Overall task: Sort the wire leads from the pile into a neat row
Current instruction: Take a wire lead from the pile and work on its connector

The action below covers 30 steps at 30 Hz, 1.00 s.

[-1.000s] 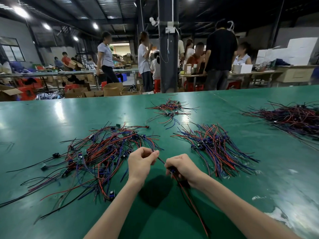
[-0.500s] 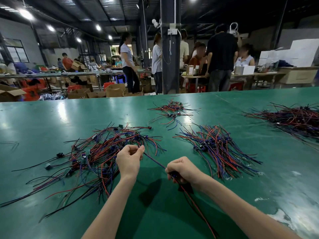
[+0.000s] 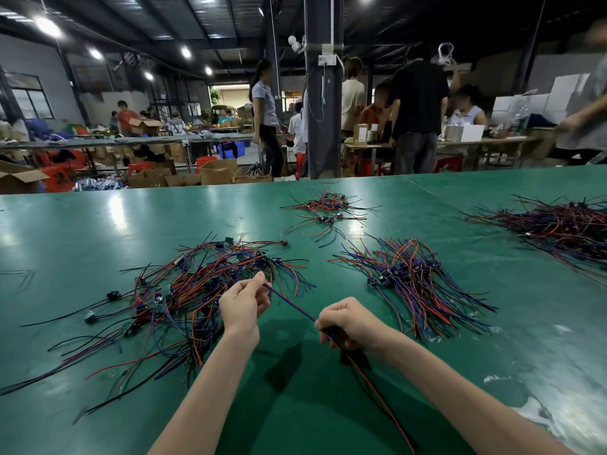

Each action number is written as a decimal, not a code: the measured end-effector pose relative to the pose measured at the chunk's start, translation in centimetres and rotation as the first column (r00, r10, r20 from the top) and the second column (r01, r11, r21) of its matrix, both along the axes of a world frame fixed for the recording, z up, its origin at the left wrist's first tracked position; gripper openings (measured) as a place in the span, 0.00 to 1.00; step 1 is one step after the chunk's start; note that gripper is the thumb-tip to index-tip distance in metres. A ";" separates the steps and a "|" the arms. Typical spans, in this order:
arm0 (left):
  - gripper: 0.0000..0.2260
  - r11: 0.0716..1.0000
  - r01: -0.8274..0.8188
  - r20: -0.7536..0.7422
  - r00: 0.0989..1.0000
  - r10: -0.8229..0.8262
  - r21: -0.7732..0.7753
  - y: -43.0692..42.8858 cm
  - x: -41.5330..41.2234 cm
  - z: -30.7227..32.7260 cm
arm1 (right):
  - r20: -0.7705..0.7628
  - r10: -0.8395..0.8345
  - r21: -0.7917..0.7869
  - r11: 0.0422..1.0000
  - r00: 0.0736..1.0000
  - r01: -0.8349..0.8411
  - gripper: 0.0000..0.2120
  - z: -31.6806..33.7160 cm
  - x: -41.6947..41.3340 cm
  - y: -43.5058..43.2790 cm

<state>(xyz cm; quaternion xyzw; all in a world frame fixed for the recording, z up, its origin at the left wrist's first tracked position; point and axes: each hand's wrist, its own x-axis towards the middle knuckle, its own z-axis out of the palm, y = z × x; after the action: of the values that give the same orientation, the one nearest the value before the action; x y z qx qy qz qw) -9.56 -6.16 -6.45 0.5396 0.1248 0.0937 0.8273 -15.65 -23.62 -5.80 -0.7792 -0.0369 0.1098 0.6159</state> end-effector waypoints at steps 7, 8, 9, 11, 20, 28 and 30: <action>0.09 0.960 0.119 -0.081 0.986 -0.144 -0.252 0.3 0.0 0.4 | 0.018 0.015 -0.011 1.000 1.000 -0.014 0.18 -0.1 0.0 -0.2; 0.08 0.962 0.133 -0.060 0.987 -0.151 -0.238 0.3 -0.1 0.4 | 0.025 0.006 -0.009 1.000 1.000 -0.005 0.18 -0.1 0.0 -0.3; 0.08 0.962 0.152 -0.039 0.986 -0.165 -0.227 0.3 -0.1 0.4 | 0.033 -0.011 -0.003 1.000 0.999 0.011 0.18 -0.2 0.0 -0.3; 0.08 0.957 0.213 -0.014 0.975 -0.220 -0.197 0.1 -0.4 0.5 | 0.050 -0.056 0.009 0.998 0.997 0.055 0.17 -0.2 0.0 -0.5; 0.08 0.817 0.562 -0.045 0.827 -0.561 0.134 -3.2 -2.5 -0.6 | 0.111 -0.127 0.013 0.992 0.986 0.126 0.15 -0.6 0.7 -0.5; 0.07 0.831 0.490 0.018 0.859 -0.512 0.263 -3.6 -2.7 -0.6 | 0.130 -0.104 -0.044 0.993 0.986 0.111 0.17 -1.7 1.3 0.0; 0.08 0.828 0.464 0.044 0.864 -0.501 0.314 -3.7 -2.5 -0.7 | 0.133 -0.105 -0.026 0.994 0.986 0.109 0.16 -1.8 1.4 0.0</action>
<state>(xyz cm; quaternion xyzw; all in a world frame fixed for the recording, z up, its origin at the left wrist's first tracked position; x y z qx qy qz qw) -12.02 -9.83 -7.19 0.6630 -0.0827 -0.0677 0.7409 -14.29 -23.62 -7.58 -0.7957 -0.0337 0.0255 0.6042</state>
